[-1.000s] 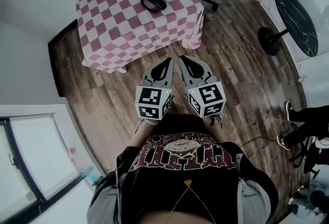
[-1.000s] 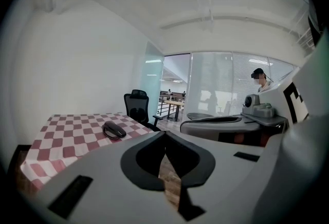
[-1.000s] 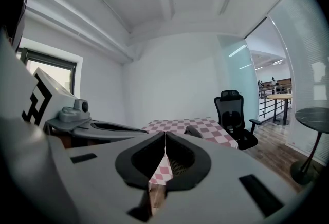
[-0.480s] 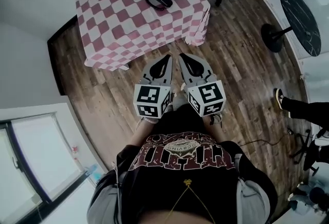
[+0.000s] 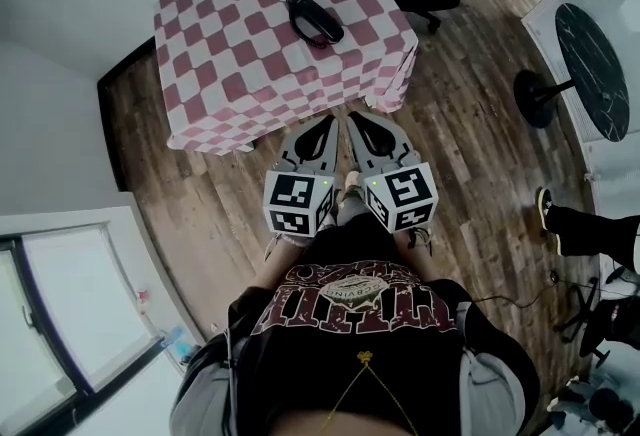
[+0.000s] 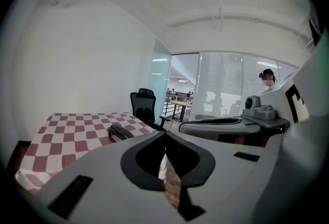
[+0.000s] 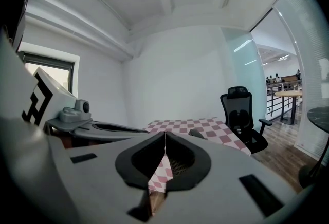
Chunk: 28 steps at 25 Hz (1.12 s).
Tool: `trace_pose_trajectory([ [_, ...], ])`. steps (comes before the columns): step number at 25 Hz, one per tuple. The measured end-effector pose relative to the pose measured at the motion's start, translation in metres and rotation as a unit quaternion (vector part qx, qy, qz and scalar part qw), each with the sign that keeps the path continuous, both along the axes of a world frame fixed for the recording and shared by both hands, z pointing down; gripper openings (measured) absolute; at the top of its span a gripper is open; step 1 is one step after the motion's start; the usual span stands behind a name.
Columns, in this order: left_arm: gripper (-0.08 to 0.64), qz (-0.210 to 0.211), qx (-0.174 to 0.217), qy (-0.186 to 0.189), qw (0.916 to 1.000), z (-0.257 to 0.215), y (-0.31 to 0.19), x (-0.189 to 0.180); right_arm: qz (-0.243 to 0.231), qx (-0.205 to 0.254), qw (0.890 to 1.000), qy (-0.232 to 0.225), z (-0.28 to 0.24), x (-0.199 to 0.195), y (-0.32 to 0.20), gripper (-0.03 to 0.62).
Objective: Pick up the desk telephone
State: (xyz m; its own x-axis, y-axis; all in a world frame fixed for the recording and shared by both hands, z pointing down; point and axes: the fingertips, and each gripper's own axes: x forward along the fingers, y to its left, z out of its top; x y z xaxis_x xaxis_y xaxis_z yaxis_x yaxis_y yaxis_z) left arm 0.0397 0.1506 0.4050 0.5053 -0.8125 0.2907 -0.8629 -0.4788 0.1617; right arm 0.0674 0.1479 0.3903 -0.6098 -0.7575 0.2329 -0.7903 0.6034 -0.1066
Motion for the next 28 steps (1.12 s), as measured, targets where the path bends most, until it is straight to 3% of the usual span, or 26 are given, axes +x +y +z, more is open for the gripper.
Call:
trace_pose_trajectory([
  [13, 0.008, -0.043, -0.011, -0.014, 0.9989, -0.006, -0.07, 0.016, -0.039, 0.008, 0.999, -0.004, -0.014, 0.019, -0.073, 0.02],
  [28, 0.008, -0.079, -0.017, -0.018, 0.9965, 0.005, -0.095, 0.036, -0.07, -0.002, 0.998, -0.007, -0.001, 0.041, -0.099, 0.02],
])
